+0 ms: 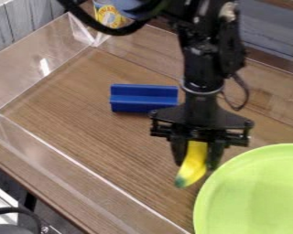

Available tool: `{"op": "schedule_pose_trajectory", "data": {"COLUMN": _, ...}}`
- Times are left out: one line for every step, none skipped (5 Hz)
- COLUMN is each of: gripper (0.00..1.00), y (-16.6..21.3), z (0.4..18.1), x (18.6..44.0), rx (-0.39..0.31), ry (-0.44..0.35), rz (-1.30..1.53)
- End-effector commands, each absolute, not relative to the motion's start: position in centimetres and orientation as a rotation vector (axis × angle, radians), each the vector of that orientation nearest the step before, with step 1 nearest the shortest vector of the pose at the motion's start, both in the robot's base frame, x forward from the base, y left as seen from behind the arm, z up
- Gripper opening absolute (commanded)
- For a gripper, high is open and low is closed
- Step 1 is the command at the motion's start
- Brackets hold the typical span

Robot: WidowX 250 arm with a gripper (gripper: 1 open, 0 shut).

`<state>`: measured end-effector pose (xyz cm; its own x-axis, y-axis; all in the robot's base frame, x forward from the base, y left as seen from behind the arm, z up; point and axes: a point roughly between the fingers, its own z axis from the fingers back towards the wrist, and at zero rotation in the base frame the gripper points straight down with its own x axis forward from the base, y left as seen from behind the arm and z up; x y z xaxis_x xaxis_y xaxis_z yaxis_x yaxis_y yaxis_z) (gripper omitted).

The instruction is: Put the banana in the green plate

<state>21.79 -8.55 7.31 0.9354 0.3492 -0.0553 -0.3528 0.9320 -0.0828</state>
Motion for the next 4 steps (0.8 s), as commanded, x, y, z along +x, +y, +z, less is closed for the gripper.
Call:
{"op": "schedule_pose_trajectory", "data": {"gripper": 0.0, "y": -10.4, "z": 8.8, "x": 22.5, "rx": -0.146, "ry": -0.024, "rz": 0.327}}
{"op": "schedule_pose_trajectory", "data": {"gripper": 0.0, "y": -12.0, "z": 8.2, "x": 22.5, "rx": -0.165, "ry": -0.03, "rz": 0.306}}
{"op": "schedule_pose_trajectory", "data": {"gripper": 0.0, "y": -13.1, "z": 7.4, "x": 22.6, "rx": -0.178, "ry": -0.034, "rz": 0.288}}
{"op": "schedule_pose_trajectory", "data": {"gripper": 0.0, "y": -13.7, "z": 6.9, "x": 22.4, "rx": -0.192, "ry": -0.035, "rz": 0.268}}
